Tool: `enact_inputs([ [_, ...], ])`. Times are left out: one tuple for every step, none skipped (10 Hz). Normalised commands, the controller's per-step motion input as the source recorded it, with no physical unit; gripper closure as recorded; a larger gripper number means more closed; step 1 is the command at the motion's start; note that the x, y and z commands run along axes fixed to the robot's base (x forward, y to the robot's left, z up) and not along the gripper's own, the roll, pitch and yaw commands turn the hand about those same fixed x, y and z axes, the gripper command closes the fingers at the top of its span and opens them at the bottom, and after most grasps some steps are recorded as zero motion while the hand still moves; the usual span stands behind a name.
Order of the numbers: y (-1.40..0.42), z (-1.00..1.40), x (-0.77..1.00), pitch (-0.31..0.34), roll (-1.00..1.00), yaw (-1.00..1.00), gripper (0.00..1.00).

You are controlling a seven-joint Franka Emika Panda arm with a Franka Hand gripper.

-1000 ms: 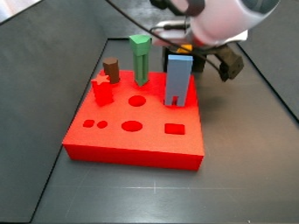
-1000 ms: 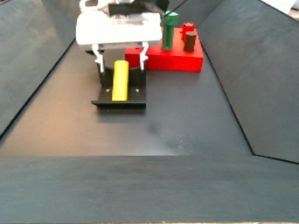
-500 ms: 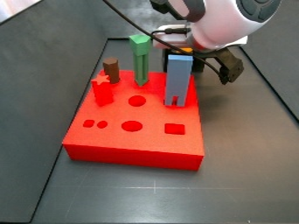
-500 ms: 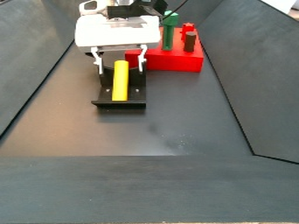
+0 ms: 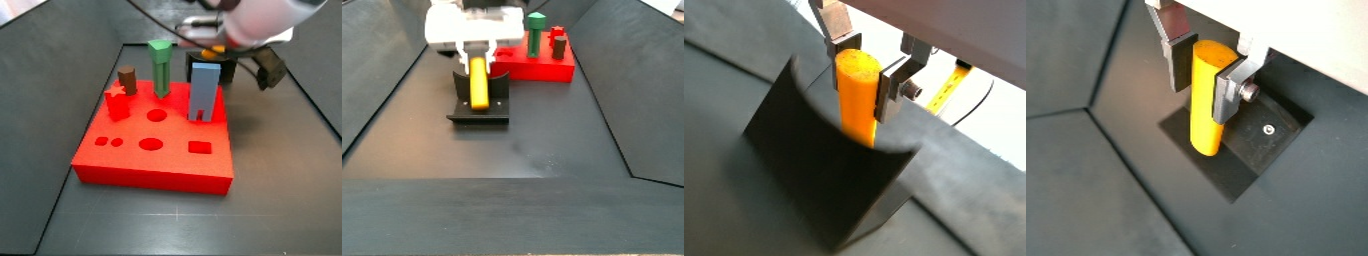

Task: Pick up the oval object. Move up. Place the oval object on the fixture. Regrasp the oval object. Move to above the board. Insert the oval object.
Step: Move to above the board.

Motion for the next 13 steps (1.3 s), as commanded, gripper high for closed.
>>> enact_inputs([
  [-0.19, 1.0, 0.1, 0.069, 0.11, -0.11, 1.0],
  [-0.18, 1.0, 0.1, 0.1, 0.08, -0.07, 1.0],
  [-0.18, 1.0, 0.1, 0.113, 0.07, -0.05, 1.0],
  [-0.17, 1.0, 0.09, 0.132, 0.05, -0.02, 1.0],
  [-0.16, 1.0, 0.09, 0.156, 0.03, 0.01, 1.0],
  [-0.16, 1.0, 0.1, 0.178, 0.01, 0.05, 1.0],
  [-0.15, 1.0, 0.1, 0.186, 0.0, 0.07, 1.0],
  [-0.14, 1.0, 0.1, 0.19, -0.01, 0.1, 1.0],
  [-0.13, 1.0, 0.09, 0.178, -0.02, 0.12, 1.0],
  [-0.08, 0.75, 0.06, 0.157, -0.03, 0.15, 1.0],
  [-0.06, 0.63, 0.06, 0.141, -0.04, 0.16, 1.0],
  [-0.04, 0.39, 0.03, 0.103, -0.04, 0.17, 1.0],
  [-0.03, 0.22, 0.02, 0.077, -0.04, 0.17, 1.0],
])
